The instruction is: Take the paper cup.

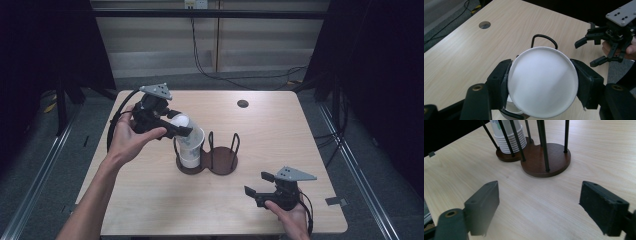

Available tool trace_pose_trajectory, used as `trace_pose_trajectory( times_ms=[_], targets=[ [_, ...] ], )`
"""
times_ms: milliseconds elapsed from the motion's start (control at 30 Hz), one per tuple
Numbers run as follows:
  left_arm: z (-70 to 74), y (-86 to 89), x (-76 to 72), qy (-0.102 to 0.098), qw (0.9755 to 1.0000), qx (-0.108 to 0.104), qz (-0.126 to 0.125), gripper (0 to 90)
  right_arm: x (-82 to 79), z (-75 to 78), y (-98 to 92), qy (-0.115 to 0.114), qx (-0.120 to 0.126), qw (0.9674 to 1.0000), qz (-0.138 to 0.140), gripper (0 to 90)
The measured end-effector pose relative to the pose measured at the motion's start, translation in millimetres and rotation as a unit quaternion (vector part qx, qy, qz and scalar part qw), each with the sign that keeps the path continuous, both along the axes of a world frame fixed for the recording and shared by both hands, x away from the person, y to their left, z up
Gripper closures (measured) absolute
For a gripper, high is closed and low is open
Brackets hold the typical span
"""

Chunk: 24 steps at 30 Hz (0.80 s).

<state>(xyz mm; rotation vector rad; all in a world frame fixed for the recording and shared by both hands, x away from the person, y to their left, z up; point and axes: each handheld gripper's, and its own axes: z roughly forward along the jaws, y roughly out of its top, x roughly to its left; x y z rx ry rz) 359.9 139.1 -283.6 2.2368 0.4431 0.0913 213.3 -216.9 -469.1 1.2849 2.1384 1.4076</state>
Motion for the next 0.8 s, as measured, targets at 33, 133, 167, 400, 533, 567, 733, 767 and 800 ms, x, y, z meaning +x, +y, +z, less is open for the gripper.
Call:
trace_pose_trajectory(
  times_ms=[33,133,167,400,533,567,733,767,800],
  targets=[
    [-0.2,0.2,-1.4,0.000,1.0000,-0.003,-0.001,37.2,0.1,-0.3,1.0,0.000,-0.003,1.0000,-0.001,13.8],
    [-0.8,0.4,-4.5,-0.002,1.0000,-0.002,-0.009,37.2,1.3,-1.4,3.8,0.002,-0.007,1.0000,0.006,13.8],
    [-1.5,-0.1,-5.6,-0.005,1.0000,-0.003,-0.007,37.2,1.3,-1.2,4.6,0.004,-0.008,0.9999,0.009,13.8],
    [-3.8,2.6,-13.3,0.000,0.9997,-0.017,-0.016,37.2,0.6,-0.1,8.6,0.001,-0.001,0.9996,0.030,13.9],
    [-6.5,5.3,-20.1,-0.001,0.9995,-0.023,-0.019,37.2,-0.5,3.4,9.0,-0.005,0.003,0.9994,0.035,13.9],
    [-7.5,5.7,-22.0,-0.002,0.9995,-0.026,-0.020,37.2,-0.9,4.6,9.2,-0.007,0.005,0.9994,0.035,13.9],
    [-11.3,8.2,-30.8,-0.001,0.9992,-0.029,-0.028,37.1,0.1,8.8,10.6,-0.008,0.009,0.9991,0.041,14.1],
    [-12.6,8.1,-32.1,-0.002,0.9993,-0.025,-0.027,37.1,0.5,9.6,12.0,-0.008,0.012,0.9989,0.044,14.1],
    [-14.1,8.0,-33.3,-0.001,0.9993,-0.026,-0.026,37.1,1.1,10.5,14.1,-0.008,0.012,0.9987,0.048,14.1]
  ],
)
